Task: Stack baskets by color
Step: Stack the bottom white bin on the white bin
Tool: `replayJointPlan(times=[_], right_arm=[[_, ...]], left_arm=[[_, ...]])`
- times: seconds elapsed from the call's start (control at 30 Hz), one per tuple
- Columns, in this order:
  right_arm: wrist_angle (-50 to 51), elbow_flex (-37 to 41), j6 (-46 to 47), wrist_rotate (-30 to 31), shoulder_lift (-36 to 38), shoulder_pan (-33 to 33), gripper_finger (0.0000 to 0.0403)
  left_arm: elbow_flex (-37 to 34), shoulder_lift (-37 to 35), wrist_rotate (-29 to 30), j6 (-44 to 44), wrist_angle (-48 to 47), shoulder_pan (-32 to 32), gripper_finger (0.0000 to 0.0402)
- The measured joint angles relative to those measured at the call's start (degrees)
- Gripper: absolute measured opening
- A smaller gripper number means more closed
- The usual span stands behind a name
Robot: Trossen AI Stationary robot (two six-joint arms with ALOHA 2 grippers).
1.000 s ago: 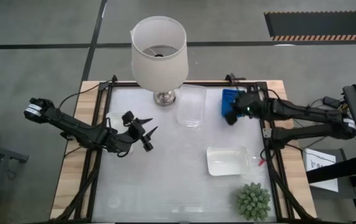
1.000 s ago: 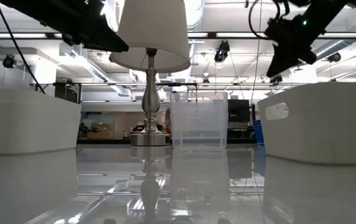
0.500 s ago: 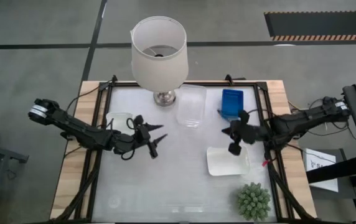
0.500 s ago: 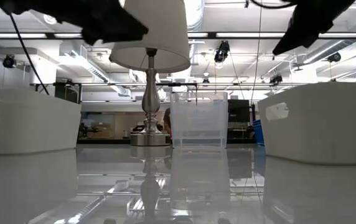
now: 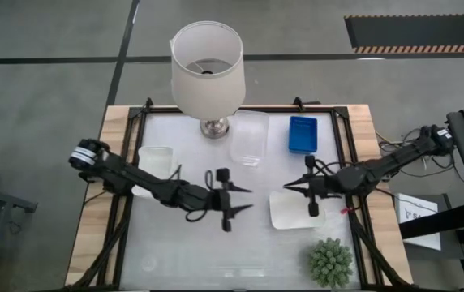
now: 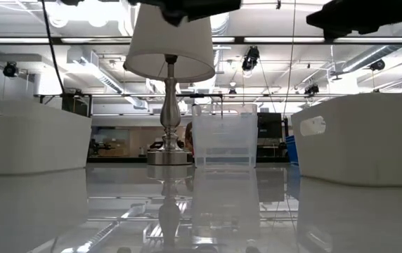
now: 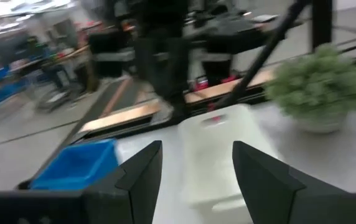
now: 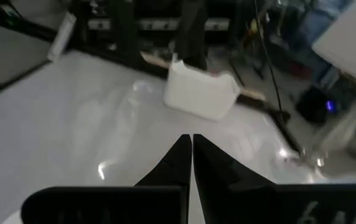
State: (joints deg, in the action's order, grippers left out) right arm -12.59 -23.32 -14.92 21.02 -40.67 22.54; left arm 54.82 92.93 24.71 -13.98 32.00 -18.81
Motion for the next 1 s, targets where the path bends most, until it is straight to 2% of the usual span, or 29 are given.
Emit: replayJointPlan(times=[0.13,0.4,0.5,0.73,0.9,1.0], right_arm=[[-1.8,3.3,-1.9,-4.8,4.5,-3.1,0.0009],[-8.6,9.8,-5.8,-5.0,10.8,-6.3,0.0009],[-8.9,10.9,-5.4,-5.0,13.0,-6.3,0.0009],[-5.7,11.7,-0.6,-9.1,19.0,-6.2,0.0009],[1.8,9.9,1.2,-9.6,22.3,-6.2,0.0009],[2.2,9.8,1.4,-11.6,23.7,-6.2,0.0009]], left_arm=[[4.8,5.5,-1.7,0.3,0.1,0.1,0.0180],[13.7,15.3,-2.3,3.9,-0.7,1.0,0.0180],[17.7,17.7,-3.6,5.0,-3.7,1.6,0.0180],[27.8,23.1,-4.2,6.3,-15.3,1.7,0.0180],[31.9,26.6,-8.2,6.4,-17.6,1.9,0.0180],[33.7,28.3,-10.9,7.8,-18.4,2.4,0.0180]])
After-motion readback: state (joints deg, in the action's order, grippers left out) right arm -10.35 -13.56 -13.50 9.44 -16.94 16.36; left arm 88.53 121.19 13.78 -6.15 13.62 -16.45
